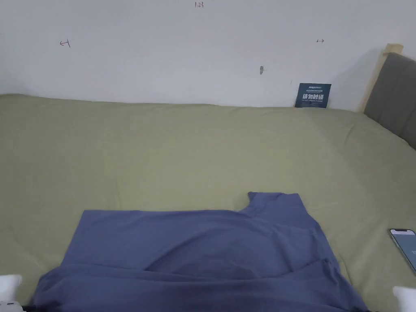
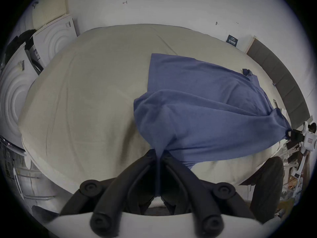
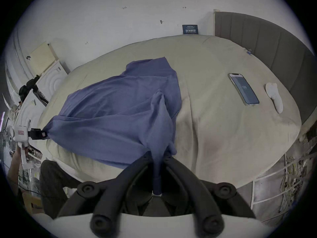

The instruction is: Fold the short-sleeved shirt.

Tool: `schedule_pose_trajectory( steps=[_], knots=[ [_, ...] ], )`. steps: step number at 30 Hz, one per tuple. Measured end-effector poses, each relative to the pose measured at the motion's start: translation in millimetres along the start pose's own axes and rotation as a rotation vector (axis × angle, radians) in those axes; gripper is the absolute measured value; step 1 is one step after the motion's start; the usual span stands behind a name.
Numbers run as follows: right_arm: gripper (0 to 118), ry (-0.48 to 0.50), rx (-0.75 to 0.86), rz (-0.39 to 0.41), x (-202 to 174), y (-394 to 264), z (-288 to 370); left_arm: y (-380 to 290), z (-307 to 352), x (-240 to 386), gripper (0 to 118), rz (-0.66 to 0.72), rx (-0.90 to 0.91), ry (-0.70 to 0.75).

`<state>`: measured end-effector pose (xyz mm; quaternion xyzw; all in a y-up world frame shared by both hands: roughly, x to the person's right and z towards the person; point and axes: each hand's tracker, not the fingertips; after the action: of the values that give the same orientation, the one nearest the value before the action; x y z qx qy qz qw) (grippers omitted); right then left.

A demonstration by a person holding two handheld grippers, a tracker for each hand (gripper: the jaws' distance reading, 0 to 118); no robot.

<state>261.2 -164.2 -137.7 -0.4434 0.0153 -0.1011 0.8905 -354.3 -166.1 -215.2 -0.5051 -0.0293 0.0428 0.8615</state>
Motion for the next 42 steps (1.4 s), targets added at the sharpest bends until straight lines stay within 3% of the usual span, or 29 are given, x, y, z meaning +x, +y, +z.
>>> schedule_pose_trajectory(
  steps=[5,6,7,8,9,10,16,17,18,19,20,24,25,26,27,29,33,35,37,39,40,41,42],
  knots=[
    [9,-0.003,-0.020,0.001,-1,1,-11,3,-5,2,7,0.004,-0.006,-0.003],
    [26,-0.001,-0.023,0.002,0,2,-13,4,-7,1,16,0.005,-0.007,-0.007],
    [63,-0.002,-0.024,0.000,1,3,-15,5,-9,-1,38,0.004,-0.017,-0.016],
    [113,-0.012,-0.033,-0.008,1,5,-17,6,-8,1,82,-0.001,-0.015,-0.015],
    [114,-0.013,-0.054,-0.014,3,8,-20,8,-8,2,105,-0.016,-0.008,-0.011],
    [108,0.004,-0.059,-0.016,4,11,-23,12,-7,3,108,-0.030,0.003,0.005],
    [103,-0.031,0.043,-0.017,-1,59,-34,73,-10,5,104,-0.010,0.087,-0.002],
    [86,-0.045,0.060,-0.012,-3,69,-38,86,-14,7,94,-0.022,0.098,0.007],
    [59,-0.054,0.076,-0.006,-3,80,-44,99,-20,10,70,-0.044,0.112,0.005],
    [23,-0.077,0.090,-0.001,-5,91,-53,114,-30,12,27,-0.057,0.114,0.003],
    [0,-0.078,0.098,0.011,-6,101,-60,124,-38,17,0,-0.068,0.142,0.000],
    [0,-0.070,0.099,0.004,-7,137,-86,171,-80,22,0,-0.075,0.116,0.014],
    [0,-0.077,0.092,0.020,-7,145,-93,181,-91,21,0,-0.063,0.110,0.021],
    [0,-0.093,0.115,0.044,-17,145,-91,191,-101,19,12,-0.050,0.102,0.036],
    [0,-0.098,0.112,0.051,-19,148,-94,199,-112,20,36,-0.045,0.103,0.037],
    [0,-0.099,0.095,0.068,-23,150,-101,213,-134,23,111,-0.053,0.063,0.068],
    [0,-0.089,0.046,0.057,-6,163,-120,223,-167,33,113,-0.096,0.024,0.187],
    [0,-0.089,0.031,0.052,0,166,-130,224,-175,33,111,-0.085,0.005,0.170],
    [0,-0.090,0.015,0.055,6,168,-137,222,-175,37,98,-0.083,-0.024,0.140],
    [0,-0.100,0.003,0.067,15,173,-146,219,-165,41,69,-0.085,-0.007,0.122],
    [0,-0.108,0.002,0.071,18,175,-149,220,-161,42,44,-0.101,0.009,0.112],
    [0,-0.108,-0.001,0.072,19,177,-152,219,-157,44,4,-0.114,0.024,0.109],
    [0,-0.108,-0.007,0.066,20,180,-156,220,-155,44,3,-0.115,0.017,0.082]
  ],
)
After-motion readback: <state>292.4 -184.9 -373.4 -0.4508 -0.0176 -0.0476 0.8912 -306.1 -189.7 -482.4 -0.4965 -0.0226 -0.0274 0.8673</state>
